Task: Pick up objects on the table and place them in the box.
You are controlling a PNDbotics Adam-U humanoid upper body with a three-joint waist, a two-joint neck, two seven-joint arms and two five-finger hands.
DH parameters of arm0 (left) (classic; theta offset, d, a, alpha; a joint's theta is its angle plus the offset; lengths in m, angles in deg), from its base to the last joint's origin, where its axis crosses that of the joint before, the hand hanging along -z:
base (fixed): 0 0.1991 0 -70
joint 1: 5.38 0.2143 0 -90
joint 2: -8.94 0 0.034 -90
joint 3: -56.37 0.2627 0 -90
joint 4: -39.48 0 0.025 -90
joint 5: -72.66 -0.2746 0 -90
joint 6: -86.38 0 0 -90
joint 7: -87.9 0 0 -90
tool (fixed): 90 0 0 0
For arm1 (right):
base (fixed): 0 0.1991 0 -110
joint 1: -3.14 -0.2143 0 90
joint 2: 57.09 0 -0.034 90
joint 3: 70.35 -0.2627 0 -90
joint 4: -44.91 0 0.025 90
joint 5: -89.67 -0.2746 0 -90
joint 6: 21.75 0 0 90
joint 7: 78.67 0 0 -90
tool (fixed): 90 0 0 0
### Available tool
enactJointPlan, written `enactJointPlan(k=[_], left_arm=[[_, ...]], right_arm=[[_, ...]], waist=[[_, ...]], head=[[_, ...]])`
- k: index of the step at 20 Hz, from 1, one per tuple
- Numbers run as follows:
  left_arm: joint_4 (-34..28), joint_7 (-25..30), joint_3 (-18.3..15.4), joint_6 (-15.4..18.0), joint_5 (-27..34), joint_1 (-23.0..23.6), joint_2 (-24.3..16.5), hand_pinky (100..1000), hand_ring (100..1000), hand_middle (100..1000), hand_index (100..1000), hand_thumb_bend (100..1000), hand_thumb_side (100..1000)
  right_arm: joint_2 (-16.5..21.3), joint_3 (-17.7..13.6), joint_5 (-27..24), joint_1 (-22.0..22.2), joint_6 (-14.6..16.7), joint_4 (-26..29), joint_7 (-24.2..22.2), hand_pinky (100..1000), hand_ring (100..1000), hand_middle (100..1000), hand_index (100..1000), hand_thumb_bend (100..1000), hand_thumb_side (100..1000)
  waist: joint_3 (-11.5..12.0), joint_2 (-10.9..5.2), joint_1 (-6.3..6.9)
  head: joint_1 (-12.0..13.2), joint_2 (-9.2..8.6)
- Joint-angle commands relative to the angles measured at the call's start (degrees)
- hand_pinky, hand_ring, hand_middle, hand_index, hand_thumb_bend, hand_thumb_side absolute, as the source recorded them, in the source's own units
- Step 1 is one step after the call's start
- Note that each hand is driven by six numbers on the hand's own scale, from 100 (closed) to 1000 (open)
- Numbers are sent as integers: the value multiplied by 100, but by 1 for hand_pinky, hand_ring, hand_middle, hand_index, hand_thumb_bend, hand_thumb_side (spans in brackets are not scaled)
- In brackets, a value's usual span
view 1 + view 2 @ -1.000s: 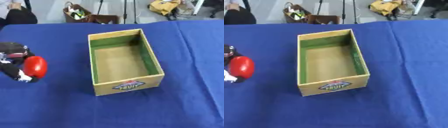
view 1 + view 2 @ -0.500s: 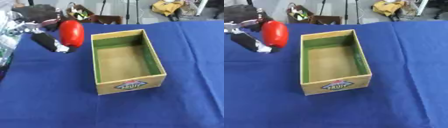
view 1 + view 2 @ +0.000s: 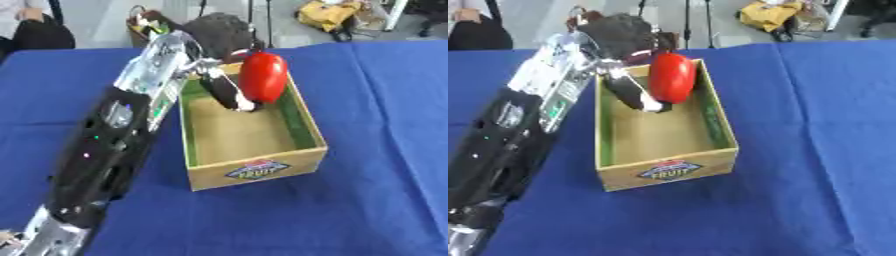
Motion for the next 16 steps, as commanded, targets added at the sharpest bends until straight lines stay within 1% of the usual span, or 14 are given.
enactJointPlan(k=[1,3,6,7,8,9,10,11,12,13,14,15,16], left_arm=[[380,-174,49,44,-459,-58,187,100,343,283,512,100,664],[586,-219,45,17,-690,-26,260,100,352,290,517,100,658],[815,-233,18,-83,-1037,6,333,100,372,309,536,100,618],[904,-209,-2,-127,-1125,25,358,115,399,342,577,100,668],[974,-181,-20,-165,-1186,37,381,115,399,342,577,100,668],[1019,-158,-32,-203,-1235,56,396,184,454,411,660,100,752],[1052,-129,-39,-232,-1271,74,409,238,487,458,719,100,809],[1079,-94,-47,-256,-1282,93,420,296,524,515,785,100,849],[1083,-75,-49,-271,-1277,109,426,369,590,598,875,100,906],[1074,-57,-50,-281,-1266,124,427,413,633,653,929,100,938],[1057,-36,-55,-291,-1242,138,428,446,663,686,959,100,952],[1042,-2,-57,-306,-1224,148,424,541,744,766,1000,134,998],[1025,45,-62,-331,-1213,156,420,577,768,789,1000,183,1000]], right_arm=[[76,2,-40,-68,1,92,-26,697,709,627,754,100,819],[69,7,-44,-74,0,92,-34,697,709,627,754,100,818],[61,9,-46,-81,-1,92,-40,697,709,627,754,100,817],[58,8,-46,-83,-2,92,-39,697,709,627,754,100,817],[56,8,-48,-85,-1,92,-38,697,709,627,754,100,817],[55,7,-48,-83,-2,92,-37,697,710,627,754,100,817],[54,5,-47,-80,-3,92,-36,697,710,627,754,100,816],[54,4,-46,-78,-4,92,-35,697,710,627,754,100,816],[54,4,-45,-75,-4,92,-36,697,710,626,754,100,816],[54,3,-43,-72,-6,92,-37,697,710,626,754,100,816],[53,1,-42,-69,-7,92,-36,697,710,626,754,100,816],[52,1,-41,-66,-8,92,-36,697,710,626,754,100,816],[52,0,-40,-64,-8,92,-36,698,710,626,754,100,816]], waist=[[-19,-98,-3],[-29,-93,12],[-44,-85,23],[-49,-83,24],[-53,-81,24],[-53,-79,24],[-52,-78,24],[-50,-78,24],[-46,-78,25],[-42,-78,25],[-38,-79,25],[-34,-80,25],[-33,-80,26]], head=[[-9,-48],[-30,-56],[-41,-71],[-38,-74],[-37,-77],[-46,-79],[-53,-78],[-59,-77],[-62,-75],[-67,-77],[-72,-78],[-74,-79],[-74,-80]])
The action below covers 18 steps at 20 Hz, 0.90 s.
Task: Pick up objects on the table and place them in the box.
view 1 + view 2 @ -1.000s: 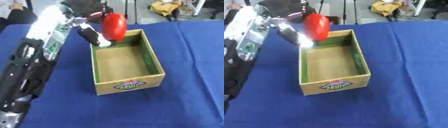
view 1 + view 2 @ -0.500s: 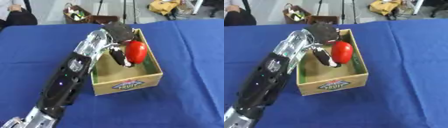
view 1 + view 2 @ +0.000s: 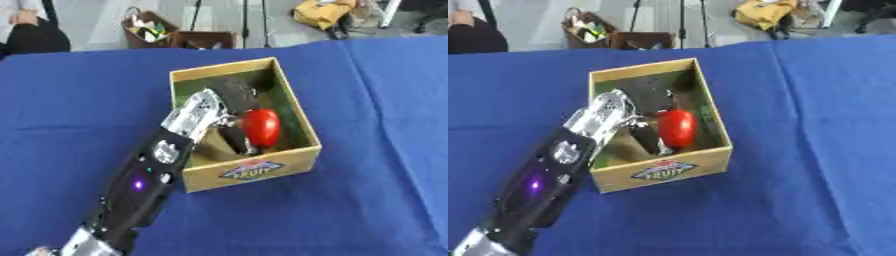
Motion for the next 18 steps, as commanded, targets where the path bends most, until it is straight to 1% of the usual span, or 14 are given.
enactJointPlan(k=[1,2,3,5,6,8,9,10,11,12,13,15,17,18], left_arm=[[-119,128,-76,-68,26,-70,-4,670,836,871,1000,382,1000],[-166,172,-83,-105,34,-66,-9,693,851,890,1000,440,1000],[-236,187,-101,-173,27,-68,-20,714,867,911,1000,707,1000],[-470,66,-152,-434,-46,-61,-46,694,864,918,1000,780,1000],[-613,-58,-181,-578,-77,-48,-57,684,863,916,1000,775,1000],[-928,-325,-238,-793,-101,-22,-103,648,845,897,1000,679,1000],[-1075,-442,-262,-857,-74,-5,-131,603,811,837,1000,518,1000],[-1265,-574,-293,-911,8,25,-173,588,801,821,1000,466,1000],[-1489,-718,-343,-979,151,63,-222,518,748,753,950,234,1000],[-1757,-881,-400,-1062,371,120,-285,462,707,711,917,129,984],[-2047,-1058,-462,-1161,658,189,-355,374,627,627,853,100,943],[-2705,-1485,-594,-1413,1518,410,-531,247,533,534,782,100,900],[-3251,-1790,-716,-1594,2647,700,-665,177,484,484,747,100,882],[-3510,-1923,-801,-1670,3324,868,-710,168,478,477,743,100,874]], right_arm=[[58,-30,-18,-55,10,92,-12,698,710,626,754,100,816],[56,-31,-16,-52,9,92,-12,698,710,626,754,100,816],[55,-32,-15,-50,8,92,-12,698,710,626,753,100,815],[55,-33,-14,-46,7,92,-10,698,709,626,753,100,815],[56,-35,-13,-44,7,92,-8,698,709,625,753,100,815],[58,-41,-11,-38,5,92,-2,698,709,625,753,100,814],[59,-43,-11,-37,5,92,0,698,709,625,753,100,813],[61,-48,-9,-33,4,92,4,698,709,625,753,100,813],[63,-54,-7,-28,3,92,10,698,709,625,753,100,814],[69,-63,-2,-21,3,92,19,698,709,625,753,100,814],[74,-74,4,-13,1,92,29,698,709,625,753,100,813],[86,-96,18,-1,-1,92,55,698,710,625,753,100,813],[97,-118,34,12,-3,92,82,698,710,625,753,100,813],[101,-130,43,20,-5,92,97,699,710,625,753,100,813]], waist=[[1,-102,-17],[1,-102,-17],[1,-102,-18],[3,-101,-20],[7,-100,-22],[20,-101,-24],[27,-102,-24],[39,-103,-24],[54,-104,-24],[74,-106,-24],[95,-107,-25],[141,-106,-21],[187,-102,-21],[214,-98,-25]], head=[[-27,-58],[-30,-58],[-31,-57],[-34,-54],[-37,-53],[-49,-46],[-56,-44],[-67,-43],[-87,-41],[-113,-40],[-140,-38],[-202,-39],[-271,-46],[-309,-47]])
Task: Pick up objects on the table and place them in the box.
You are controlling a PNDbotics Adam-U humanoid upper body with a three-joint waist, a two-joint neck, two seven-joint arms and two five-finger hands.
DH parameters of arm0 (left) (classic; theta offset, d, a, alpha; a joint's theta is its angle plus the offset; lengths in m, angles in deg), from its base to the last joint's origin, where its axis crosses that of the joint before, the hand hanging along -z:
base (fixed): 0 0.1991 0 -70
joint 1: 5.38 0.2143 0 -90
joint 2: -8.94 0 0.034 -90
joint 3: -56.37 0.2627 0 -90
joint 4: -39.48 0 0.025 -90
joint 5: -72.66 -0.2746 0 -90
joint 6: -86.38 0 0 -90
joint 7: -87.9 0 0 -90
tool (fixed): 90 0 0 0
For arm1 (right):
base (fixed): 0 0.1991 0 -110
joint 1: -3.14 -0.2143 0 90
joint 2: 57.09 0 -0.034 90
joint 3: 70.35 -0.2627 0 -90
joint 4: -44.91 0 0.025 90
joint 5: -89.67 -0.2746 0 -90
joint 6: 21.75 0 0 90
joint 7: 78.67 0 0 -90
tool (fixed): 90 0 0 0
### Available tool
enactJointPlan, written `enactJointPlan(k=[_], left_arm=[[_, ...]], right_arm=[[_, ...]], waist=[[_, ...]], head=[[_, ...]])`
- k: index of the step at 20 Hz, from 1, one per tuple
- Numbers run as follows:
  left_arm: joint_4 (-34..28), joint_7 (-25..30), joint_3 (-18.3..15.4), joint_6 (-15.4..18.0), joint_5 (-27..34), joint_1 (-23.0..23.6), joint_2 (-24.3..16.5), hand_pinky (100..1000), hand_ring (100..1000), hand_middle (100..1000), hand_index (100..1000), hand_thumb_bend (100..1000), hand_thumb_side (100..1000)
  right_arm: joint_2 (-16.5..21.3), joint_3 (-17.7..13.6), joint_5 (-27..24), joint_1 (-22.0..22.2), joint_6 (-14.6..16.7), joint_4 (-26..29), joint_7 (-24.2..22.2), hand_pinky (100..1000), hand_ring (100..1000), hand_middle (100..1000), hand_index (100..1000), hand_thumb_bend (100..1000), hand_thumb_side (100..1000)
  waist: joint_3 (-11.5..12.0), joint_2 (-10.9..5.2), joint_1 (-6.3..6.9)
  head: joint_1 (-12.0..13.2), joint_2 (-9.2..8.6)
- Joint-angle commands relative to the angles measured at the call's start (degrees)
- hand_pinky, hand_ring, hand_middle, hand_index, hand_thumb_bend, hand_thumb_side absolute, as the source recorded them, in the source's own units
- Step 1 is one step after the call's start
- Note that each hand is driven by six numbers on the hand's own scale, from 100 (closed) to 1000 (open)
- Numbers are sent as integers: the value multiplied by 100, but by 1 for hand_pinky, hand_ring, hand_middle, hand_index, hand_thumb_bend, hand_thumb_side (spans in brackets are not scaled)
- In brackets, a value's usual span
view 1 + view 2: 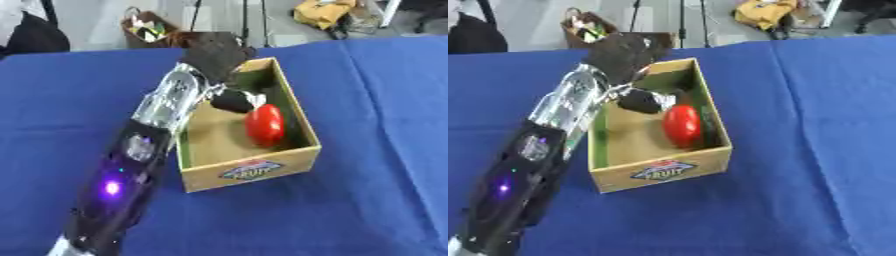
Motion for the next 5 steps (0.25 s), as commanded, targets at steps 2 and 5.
enactJointPlan(k=[2,5], left_arm=[[-1160,-573,-386,-292,2464,418,-330,161,470,476,744,100,863],[-1804,-982,-696,-381,4125,930,-498,148,435,449,719,100,838]], right_arm=[[105,-86,47,-38,1,92,63,698,710,625,753,100,813],[112,-110,60,-44,9,92,96,698,710,625,754,100,814]], waist=[[53,-87,-32],[94,-70,-45]], head=[[-129,-41],[-168,-42]])
